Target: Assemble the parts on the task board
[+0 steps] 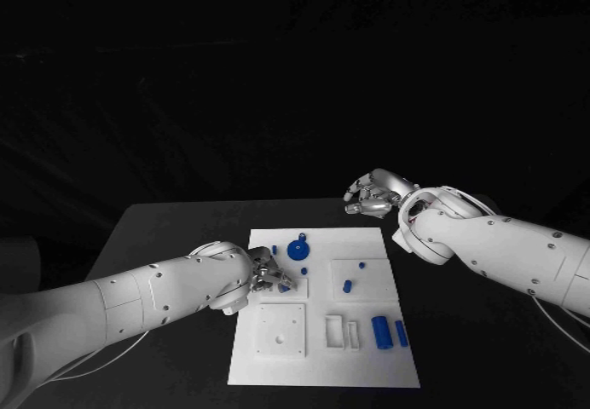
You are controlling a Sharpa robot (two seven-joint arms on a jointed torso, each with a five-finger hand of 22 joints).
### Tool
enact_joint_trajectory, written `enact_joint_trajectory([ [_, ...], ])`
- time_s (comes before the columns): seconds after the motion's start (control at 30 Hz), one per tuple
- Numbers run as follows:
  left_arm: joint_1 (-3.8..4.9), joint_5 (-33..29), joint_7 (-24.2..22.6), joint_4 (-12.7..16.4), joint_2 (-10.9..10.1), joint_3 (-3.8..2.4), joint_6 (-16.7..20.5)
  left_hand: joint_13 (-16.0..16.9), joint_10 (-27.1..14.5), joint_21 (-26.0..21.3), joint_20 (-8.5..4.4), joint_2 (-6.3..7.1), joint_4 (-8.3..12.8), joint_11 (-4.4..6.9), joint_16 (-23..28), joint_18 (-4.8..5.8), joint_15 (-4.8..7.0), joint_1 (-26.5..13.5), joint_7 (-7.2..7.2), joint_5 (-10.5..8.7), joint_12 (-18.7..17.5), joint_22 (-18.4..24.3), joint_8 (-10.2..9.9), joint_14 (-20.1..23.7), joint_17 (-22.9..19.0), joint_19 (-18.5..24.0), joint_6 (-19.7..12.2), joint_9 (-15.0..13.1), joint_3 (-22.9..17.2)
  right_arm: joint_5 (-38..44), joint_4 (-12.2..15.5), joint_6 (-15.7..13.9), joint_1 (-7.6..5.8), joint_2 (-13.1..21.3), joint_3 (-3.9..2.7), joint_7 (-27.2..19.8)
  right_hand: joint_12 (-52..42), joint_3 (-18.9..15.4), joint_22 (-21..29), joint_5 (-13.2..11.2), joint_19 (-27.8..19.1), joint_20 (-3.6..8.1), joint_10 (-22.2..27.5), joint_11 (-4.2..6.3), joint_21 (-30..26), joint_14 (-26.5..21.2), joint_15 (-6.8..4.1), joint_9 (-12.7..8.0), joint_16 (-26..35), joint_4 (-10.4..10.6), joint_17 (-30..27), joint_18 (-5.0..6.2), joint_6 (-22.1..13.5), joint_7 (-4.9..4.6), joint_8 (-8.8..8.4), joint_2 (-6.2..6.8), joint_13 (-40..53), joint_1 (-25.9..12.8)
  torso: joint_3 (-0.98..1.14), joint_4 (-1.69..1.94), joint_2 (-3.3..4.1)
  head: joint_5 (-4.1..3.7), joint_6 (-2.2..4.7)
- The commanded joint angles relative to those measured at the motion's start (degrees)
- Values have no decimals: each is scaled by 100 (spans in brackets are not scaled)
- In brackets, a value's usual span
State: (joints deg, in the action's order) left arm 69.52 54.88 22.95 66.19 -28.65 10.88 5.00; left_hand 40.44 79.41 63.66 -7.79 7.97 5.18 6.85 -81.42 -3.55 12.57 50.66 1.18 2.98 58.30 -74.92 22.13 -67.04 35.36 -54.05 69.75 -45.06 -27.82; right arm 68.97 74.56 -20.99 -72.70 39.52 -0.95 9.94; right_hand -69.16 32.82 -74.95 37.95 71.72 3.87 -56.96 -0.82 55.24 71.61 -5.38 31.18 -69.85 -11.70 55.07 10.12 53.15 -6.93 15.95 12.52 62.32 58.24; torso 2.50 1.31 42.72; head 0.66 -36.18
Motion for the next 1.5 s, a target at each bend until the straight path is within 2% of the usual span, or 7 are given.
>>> enact_joint_trajectory([
  [0.03,1,-204,-31,20,-7,-37,-98,-3,-33,-24,-760,-175,129,-18,9,-113,15,140,-80,4,-36,-27,-210,15,-3,19,-322,78,-78,25,-1,71,6,-2,-1,-30,-37,-28,-87,-2,-4,42,39,-6,-33,-45,0,3,29,3,-9,488,5,-36,-23,-7,-8,-11,3,2,1,4,4],
  [0.33,2,-381,-42,14,-14,-109,-220,-42,-44,-25,-727,-605,594,-52,-5,-70,-36,416,-125,2,-33,-46,-258,42,-3,54,-254,47,-33,25,-7,80,12,-8,-1,-31,-39,-27,-87,12,-4,42,39,-6,-34,-45,1,4,29,7,-9,488,7,-37,-23,-13,-10,-13,3,4,-2,8,0],
  [0.57,2,-630,-124,60,-71,-125,-286,-55,-67,-29,-715,-775,781,-64,-13,-53,-48,468,-136,-10,-26,-50,-301,59,-4,66,-272,27,-19,-3,-26,123,30,-11,0,-74,-40,-26,-87,17,-4,42,40,-6,-34,-45,1,4,28,6,-9,488,8,-36,-23,-16,-10,-11,0,0,-1,6,-2],
  [0.87,23,-1781,-971,326,-374,-316,-349,-62,-77,-45,-707,-899,914,-113,-21,-41,-88,481,-189,-7,-7,-47,-420,77,-6,82,-438,33,-33,-99,100,311,102,19,37,-395,-57,-5,-94,-105,-15,47,56,-30,-35,-53,22,-10,26,-116,-6,488,-81,-62,-81,-76,-20,90,3,5,-5,-7,17],
  [1.07,71,-2685,-1734,544,-591,-324,-443,-86,-86,-90,-693,-1014,1068,-211,-1,-23,-176,580,-289,31,0,-34,-585,113,-20,115,-696,54,-148,-95,250,425,156,39,146,-662,-81,-29,-102,-366,-32,34,73,-65,-29,-57,56,-19,18,-281,-1,488,-156,-99,-129,-131,-30,143,0,2,-3,-17,63],
  [1.23,70,-3088,-2253,709,-730,-321,-654,-109,-94,-119,-679,-969,1028,-269,4,0,-234,664,-345,-3,4,-21,-657,129,-27,117,-794,49,-392,-36,412,425,221,47,239,-889,-98,-46,-104,-611,-49,21,87,-86,-26,-66,77,-23,16,-421,1,488,-190,-121,-154,-172,-39,180,-1,0,-1,-33,156],
  [1.5,65,-3431,-2703,838,-863,-319,-908,-113,-136,-133,-662,-961,1031,-301,-2,24,-267,657,-376,-13,17,-30,-697,178,-22,156,-851,34,-476,185,815,403,302,62,374,-1231,-135,-106,-111,-1602,-89,11,117,-134,-5,-86,118,-92,3,-495,12,488,-327,-161,-252,-148,-52,416,-8,3,2,-71,225],
])
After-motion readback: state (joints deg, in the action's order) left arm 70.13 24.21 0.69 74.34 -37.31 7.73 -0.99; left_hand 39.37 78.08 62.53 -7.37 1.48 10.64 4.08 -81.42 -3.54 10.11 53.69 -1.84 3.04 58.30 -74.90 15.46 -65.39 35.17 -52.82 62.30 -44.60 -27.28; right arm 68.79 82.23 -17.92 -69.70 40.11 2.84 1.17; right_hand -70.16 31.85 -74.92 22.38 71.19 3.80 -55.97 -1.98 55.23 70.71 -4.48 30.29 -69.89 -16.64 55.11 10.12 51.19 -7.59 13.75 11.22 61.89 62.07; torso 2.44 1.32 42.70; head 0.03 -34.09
